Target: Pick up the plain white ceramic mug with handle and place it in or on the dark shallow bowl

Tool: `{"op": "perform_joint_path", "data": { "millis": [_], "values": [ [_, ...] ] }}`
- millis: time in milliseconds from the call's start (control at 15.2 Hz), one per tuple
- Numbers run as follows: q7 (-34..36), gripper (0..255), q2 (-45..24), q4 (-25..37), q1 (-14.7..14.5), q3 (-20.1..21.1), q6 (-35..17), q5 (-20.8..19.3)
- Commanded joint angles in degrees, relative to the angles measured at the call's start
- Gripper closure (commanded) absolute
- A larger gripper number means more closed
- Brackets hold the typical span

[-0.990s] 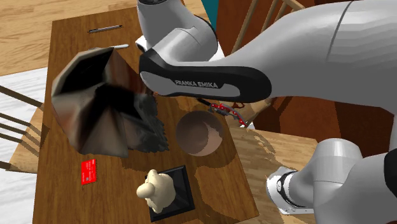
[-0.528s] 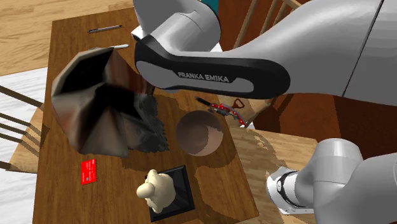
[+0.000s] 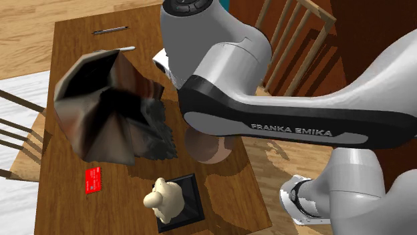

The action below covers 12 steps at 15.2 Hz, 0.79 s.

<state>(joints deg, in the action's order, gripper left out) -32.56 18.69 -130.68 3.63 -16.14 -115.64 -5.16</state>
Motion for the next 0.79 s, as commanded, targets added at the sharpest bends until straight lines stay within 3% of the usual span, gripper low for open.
{"op": "perform_joint_path", "data": {
  "millis": [0,264,726],
  "values": [
    [2.2,255,3.8,-2.8,-0.2,1.5,0.9,-0.6],
    [5.9,255,10.6,-7.8,-0.6,4.5,2.9,-0.9],
    [5.9,255,9.3,-12.3,-0.5,4.0,-2.8,-1.1]
  ]
}}
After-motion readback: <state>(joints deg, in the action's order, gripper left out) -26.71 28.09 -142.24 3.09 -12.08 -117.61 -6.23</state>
